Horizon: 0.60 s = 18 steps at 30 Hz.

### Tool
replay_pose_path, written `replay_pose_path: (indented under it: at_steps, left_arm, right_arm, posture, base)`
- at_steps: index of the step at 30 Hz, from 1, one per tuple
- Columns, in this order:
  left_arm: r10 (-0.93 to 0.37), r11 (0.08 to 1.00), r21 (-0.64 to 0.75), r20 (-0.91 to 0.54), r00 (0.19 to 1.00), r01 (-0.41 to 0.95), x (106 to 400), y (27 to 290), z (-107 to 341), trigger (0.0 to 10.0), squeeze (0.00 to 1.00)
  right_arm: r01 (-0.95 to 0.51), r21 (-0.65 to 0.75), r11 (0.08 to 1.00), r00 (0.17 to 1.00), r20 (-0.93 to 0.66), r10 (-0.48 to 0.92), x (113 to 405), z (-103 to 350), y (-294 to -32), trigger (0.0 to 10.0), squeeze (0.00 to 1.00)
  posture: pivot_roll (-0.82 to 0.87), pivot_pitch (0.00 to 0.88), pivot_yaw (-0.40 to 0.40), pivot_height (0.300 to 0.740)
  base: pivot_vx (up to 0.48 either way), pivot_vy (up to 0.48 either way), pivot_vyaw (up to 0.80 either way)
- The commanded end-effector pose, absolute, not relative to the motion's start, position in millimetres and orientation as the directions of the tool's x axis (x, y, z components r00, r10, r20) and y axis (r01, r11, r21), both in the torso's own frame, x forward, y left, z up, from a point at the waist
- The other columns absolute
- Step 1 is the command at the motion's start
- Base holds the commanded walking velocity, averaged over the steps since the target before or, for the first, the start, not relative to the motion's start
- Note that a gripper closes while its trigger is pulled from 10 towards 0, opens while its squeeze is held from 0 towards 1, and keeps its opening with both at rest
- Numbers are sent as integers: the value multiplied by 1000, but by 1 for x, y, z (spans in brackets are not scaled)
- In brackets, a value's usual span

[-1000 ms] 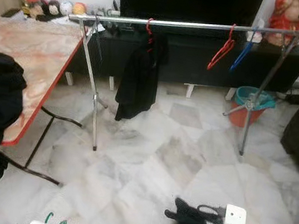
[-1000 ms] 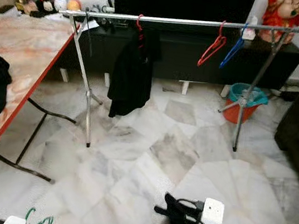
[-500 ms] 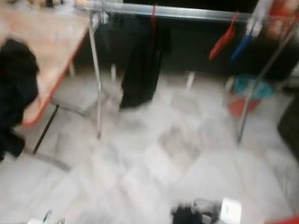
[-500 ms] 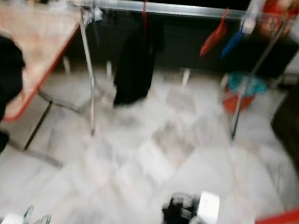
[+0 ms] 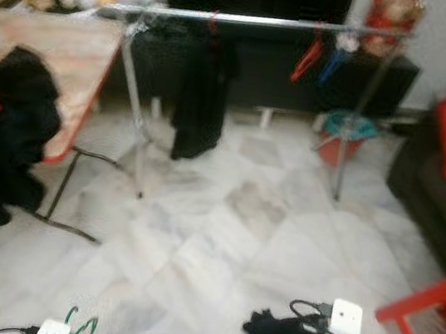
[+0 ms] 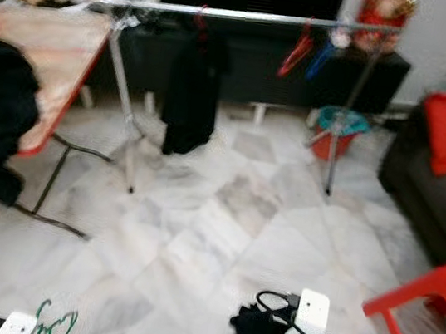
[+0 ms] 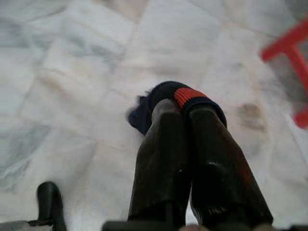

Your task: Hang hanger

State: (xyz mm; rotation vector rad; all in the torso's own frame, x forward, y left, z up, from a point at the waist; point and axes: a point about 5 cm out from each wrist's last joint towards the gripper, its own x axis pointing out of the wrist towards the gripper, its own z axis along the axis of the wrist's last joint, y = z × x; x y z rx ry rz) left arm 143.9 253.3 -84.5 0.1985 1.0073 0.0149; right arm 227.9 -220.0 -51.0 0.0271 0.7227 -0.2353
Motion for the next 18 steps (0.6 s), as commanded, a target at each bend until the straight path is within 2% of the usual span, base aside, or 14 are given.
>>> replay_pose_path:
  at_steps: [1, 18]
  left_arm:
    - [105, 981, 169, -868, 485, 92, 129, 255, -90, 10000, 0]
    - [104, 982, 168, -868, 485, 90, 129, 255, -90, 10000, 0]
  right_arm:
    - [224, -56, 973, 738, -643, -207, 232, -48, -221, 10000, 0]
    - [216, -58, 975, 743, -638, -203, 235, -46, -220, 10000, 0]
  posture:
    - [132, 0, 5, 732]
    - [134, 0, 4, 732]
  base:
    - [-255, 0, 0]
    - [-254, 0, 0]
